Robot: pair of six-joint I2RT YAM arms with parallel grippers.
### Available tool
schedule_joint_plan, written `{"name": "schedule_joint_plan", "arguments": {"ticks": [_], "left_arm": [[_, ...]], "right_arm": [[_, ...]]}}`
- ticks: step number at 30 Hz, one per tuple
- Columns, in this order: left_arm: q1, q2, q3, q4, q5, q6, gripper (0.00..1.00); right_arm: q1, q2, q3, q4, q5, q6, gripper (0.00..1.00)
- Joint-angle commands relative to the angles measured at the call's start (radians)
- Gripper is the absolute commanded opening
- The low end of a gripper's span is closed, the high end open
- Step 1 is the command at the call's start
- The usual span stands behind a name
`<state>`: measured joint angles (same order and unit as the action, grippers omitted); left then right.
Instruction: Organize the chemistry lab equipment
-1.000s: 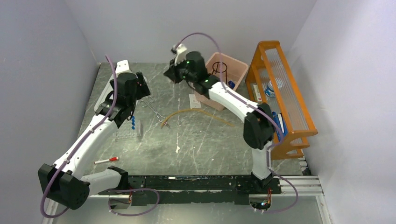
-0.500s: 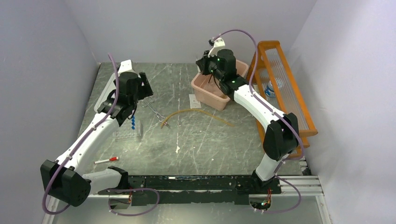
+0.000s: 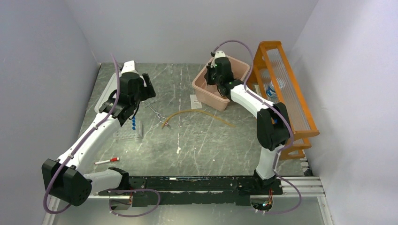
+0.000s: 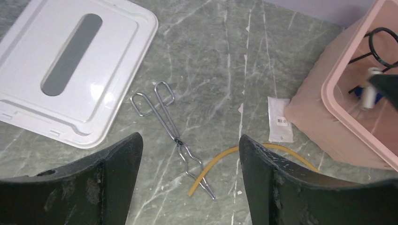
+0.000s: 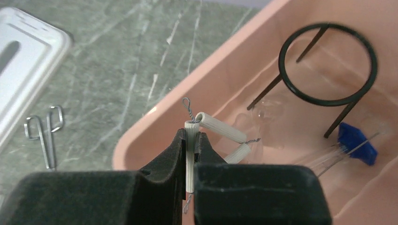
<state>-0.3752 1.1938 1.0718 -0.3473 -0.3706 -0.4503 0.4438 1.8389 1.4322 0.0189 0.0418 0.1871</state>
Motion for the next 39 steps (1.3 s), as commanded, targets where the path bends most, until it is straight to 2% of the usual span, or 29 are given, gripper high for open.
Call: {"name": "schedule_joint_plan", "arguments": {"ticks": [1, 10, 19, 22, 29, 33, 35, 39], "left_arm": [[0.009, -0.017, -0.039, 0.047, 0.101, -0.029, 0.79], [0.009, -0.020, -0.042, 0.039, 0.115, 0.021, 0.80], [0.009, -0.008, -0.041, 0.059, 0.162, 0.039, 0.80], [0.009, -0.007, -0.041, 0.059, 0.167, 0.038, 0.80], [0.009, 0.001, -0.045, 0.055, 0.183, 0.030, 0.80], [0.009, 0.013, -0.046, 0.052, 0.199, 0.028, 0.80], [0.009, 0.014, -0.043, 0.047, 0.196, 0.022, 0.80], [0.009, -0.012, -0.037, 0.016, 0.079, -0.004, 0.79]], "right_arm": [[-0.016, 0.103, 0.064, -0.039, 0.024, 0.055, 0.00], [-0.019, 0.198, 0.089, -0.061, 0.046, 0.118, 0.01], [-0.018, 0.136, 0.078, -0.065, 0.010, 0.148, 0.32], [-0.017, 0.097, 0.080, -0.073, 0.000, 0.153, 0.37], [0.001, 0.003, 0.089, -0.099, -0.015, 0.133, 0.41], [0.071, -0.034, 0.094, -0.107, -0.032, 0.031, 0.45], [0.116, -0.030, 0.100, -0.123, -0.102, -0.065, 0.47], [0.215, 0.033, 0.137, -0.226, -0.208, -0.281, 0.51]]}}
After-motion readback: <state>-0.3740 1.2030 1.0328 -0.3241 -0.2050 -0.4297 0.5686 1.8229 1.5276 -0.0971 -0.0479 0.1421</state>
